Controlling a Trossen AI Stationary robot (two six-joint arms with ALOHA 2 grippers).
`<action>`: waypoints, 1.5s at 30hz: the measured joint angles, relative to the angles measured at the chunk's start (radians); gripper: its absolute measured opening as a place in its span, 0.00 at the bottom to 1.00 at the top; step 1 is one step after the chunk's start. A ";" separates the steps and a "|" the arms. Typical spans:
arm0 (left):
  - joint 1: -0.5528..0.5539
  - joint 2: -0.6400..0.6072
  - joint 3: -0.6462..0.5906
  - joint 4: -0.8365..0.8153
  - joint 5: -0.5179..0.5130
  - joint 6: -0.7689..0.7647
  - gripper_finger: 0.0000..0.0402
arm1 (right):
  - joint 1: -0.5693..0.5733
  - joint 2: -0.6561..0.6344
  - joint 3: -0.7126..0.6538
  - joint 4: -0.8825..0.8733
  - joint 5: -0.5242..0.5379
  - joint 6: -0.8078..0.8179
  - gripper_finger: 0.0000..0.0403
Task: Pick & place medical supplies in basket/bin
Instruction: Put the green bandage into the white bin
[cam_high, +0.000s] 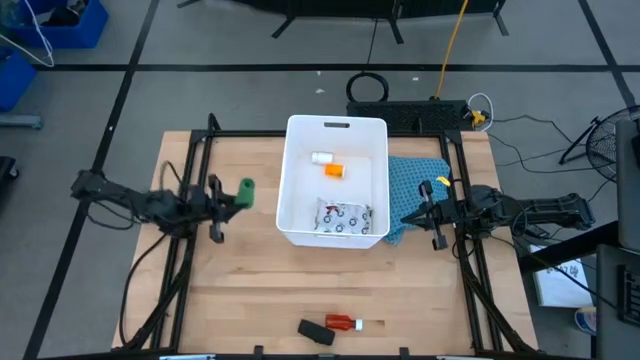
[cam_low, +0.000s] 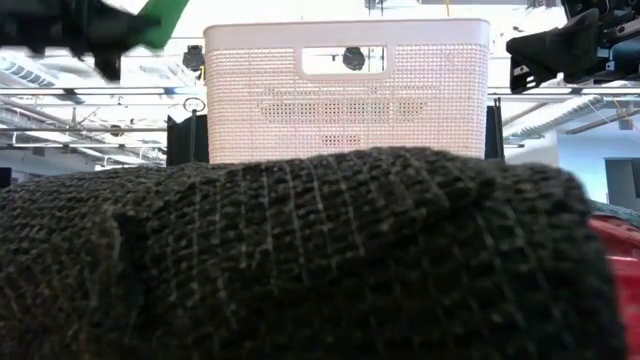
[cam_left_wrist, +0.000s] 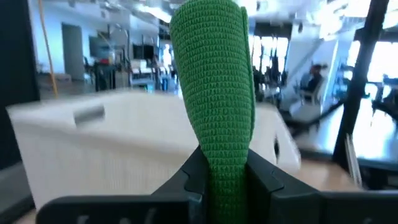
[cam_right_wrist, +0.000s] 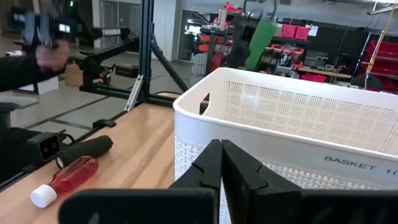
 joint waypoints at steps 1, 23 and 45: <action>0.013 0.004 0.046 -0.025 0.012 0.015 0.14 | 0.000 0.000 0.000 0.001 0.000 -0.002 0.00; 0.600 1.281 1.281 -1.014 0.385 0.088 0.15 | 0.000 0.040 -0.001 0.067 0.000 -0.102 0.00; 0.717 1.724 1.341 -0.985 0.653 0.037 0.19 | 0.000 0.059 -0.001 0.051 -0.002 -0.057 0.00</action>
